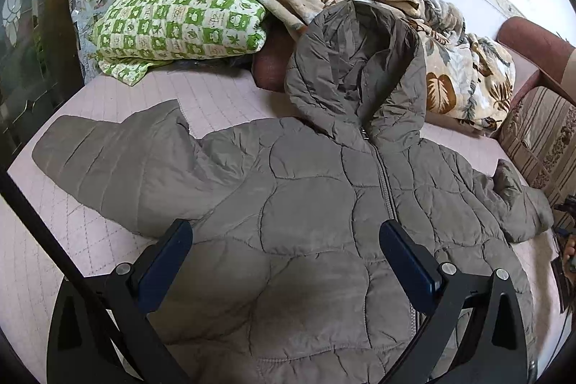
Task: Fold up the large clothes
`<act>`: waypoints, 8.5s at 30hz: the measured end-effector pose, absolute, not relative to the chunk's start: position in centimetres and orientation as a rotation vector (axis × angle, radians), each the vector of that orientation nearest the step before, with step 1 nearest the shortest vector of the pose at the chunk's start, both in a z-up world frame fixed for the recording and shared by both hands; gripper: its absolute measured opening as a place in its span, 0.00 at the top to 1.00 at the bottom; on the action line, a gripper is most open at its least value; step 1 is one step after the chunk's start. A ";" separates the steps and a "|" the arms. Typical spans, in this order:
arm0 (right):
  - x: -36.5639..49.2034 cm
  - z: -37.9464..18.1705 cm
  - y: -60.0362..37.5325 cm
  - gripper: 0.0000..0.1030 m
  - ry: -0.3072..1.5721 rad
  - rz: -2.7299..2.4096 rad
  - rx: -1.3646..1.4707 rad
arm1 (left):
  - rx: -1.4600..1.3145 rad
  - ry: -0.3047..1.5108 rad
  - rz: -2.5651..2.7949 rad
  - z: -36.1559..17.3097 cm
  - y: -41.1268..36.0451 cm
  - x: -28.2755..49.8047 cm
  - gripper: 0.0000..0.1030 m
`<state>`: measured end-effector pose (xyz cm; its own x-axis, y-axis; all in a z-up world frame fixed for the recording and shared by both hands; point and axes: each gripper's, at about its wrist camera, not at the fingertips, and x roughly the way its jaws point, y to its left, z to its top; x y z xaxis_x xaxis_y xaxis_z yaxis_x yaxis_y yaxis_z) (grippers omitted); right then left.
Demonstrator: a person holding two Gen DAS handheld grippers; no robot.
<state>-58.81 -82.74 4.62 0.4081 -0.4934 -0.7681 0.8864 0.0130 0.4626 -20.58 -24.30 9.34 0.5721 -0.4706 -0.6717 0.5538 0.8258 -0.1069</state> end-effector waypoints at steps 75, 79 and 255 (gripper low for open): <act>-47.2 11.4 -68.3 0.86 0.912 -0.961 0.175 | 0.163 0.734 -0.587 10.0 -22.9 -20.6 0.00; -48.4 18.3 -67.7 0.86 0.737 -0.898 0.318 | 0.151 0.729 -0.594 10.3 -22.7 -20.8 0.00; -30.3 5.7 -49.1 0.44 0.703 -0.259 0.469 | -0.613 0.781 -0.318 11.7 4.7 9.8 0.87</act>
